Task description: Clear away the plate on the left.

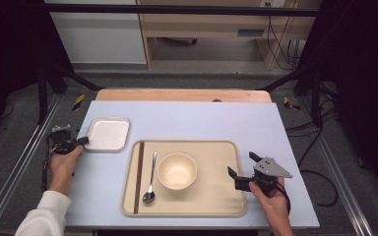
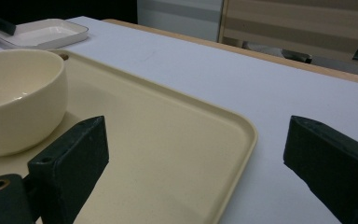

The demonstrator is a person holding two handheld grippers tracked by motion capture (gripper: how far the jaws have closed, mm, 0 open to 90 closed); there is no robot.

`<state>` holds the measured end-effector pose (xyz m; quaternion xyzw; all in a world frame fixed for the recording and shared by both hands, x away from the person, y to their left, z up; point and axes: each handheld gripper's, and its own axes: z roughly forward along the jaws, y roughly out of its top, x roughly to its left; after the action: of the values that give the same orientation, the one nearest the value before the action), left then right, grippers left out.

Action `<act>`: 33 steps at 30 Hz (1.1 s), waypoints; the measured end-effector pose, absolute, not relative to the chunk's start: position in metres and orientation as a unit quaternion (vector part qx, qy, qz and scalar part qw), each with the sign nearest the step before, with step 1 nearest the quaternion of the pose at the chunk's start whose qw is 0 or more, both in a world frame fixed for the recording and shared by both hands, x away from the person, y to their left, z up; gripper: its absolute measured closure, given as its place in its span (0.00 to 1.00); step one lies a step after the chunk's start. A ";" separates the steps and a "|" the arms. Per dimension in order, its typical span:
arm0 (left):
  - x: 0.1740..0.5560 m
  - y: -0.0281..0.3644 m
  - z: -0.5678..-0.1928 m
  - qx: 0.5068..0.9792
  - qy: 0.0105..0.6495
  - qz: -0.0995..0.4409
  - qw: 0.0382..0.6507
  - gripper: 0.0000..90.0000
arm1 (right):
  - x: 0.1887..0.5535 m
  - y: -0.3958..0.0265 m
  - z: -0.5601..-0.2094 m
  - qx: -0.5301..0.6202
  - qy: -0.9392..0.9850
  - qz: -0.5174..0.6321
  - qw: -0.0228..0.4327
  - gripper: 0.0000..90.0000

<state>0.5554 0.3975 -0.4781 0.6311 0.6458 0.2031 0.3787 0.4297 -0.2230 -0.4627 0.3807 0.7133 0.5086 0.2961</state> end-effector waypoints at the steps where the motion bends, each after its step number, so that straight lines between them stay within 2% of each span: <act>1: 0.555 0.398 -0.477 0.626 0.649 0.200 0.383 0.97 | 0.430 -0.223 -0.463 0.381 0.713 0.509 0.296 0.08; 9: 0.551 0.399 -0.470 0.605 0.661 0.184 0.404 0.98 | 0.430 -0.223 -0.463 0.382 0.713 0.509 0.296 0.08; 33: 0.537 0.374 -0.434 0.603 0.623 0.215 0.449 0.98 | 0.429 -0.222 -0.462 0.381 0.712 0.510 0.296 0.08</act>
<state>0.5368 0.3738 -0.4335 0.6029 0.6232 0.2152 0.4492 0.4293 -0.2217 -0.4621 0.3809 0.7123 0.5099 0.2959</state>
